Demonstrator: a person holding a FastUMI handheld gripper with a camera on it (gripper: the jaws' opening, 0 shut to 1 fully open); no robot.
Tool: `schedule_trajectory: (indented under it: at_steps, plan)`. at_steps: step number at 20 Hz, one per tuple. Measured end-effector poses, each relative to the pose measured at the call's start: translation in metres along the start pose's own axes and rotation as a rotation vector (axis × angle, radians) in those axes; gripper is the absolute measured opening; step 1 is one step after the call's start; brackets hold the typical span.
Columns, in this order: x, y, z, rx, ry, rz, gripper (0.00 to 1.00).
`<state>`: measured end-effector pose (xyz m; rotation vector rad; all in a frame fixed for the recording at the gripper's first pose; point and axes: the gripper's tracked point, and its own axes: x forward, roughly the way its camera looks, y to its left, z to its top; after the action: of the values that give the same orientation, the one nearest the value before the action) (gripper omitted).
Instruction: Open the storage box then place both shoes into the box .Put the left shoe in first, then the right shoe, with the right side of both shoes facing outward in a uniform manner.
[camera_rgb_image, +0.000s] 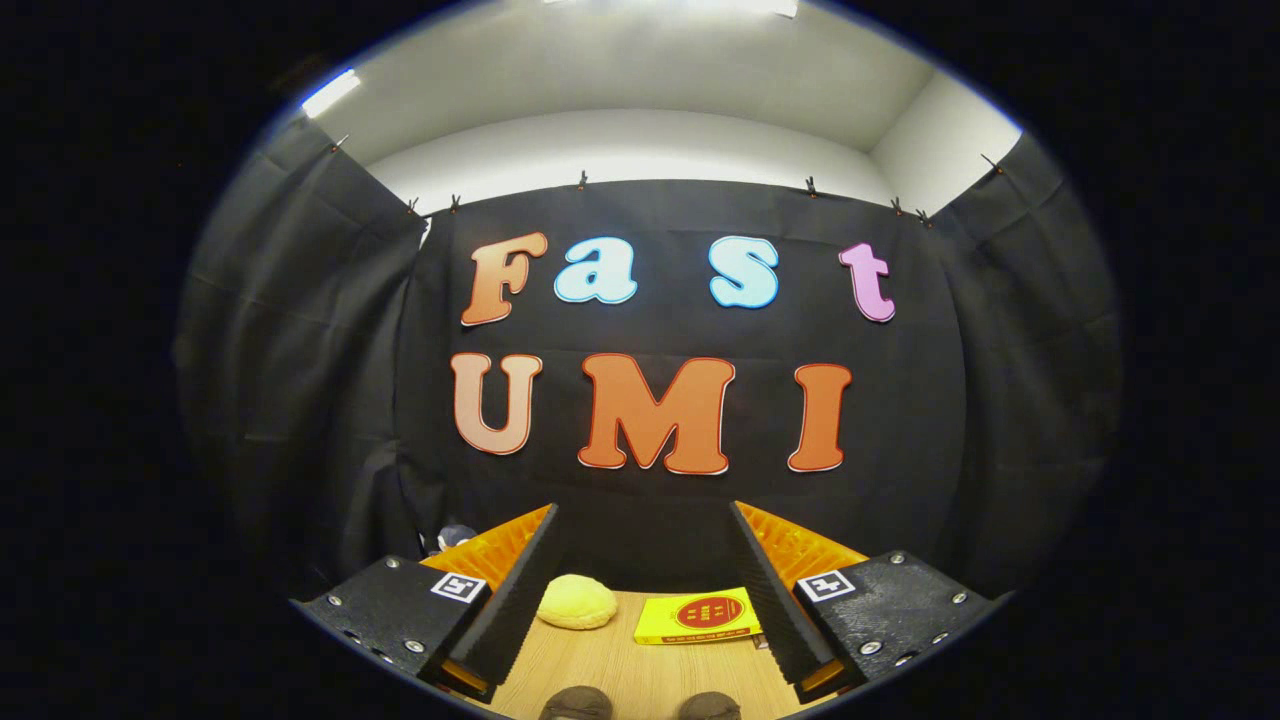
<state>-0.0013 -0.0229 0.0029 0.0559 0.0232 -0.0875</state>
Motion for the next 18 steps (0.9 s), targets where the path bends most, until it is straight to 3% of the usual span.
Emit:
schedule_trajectory:
  at_steps: [6,11,14,18]
  plan:
    - [0.007,0.02,-0.015,-0.009,0.034,0.072,0.96]
    - [0.012,0.058,-0.066,0.042,0.189,0.2,0.96]
    - [0.012,0.092,-0.109,0.094,0.343,0.313,0.98]
    - [0.011,0.121,-0.158,0.108,0.506,0.401,0.98]
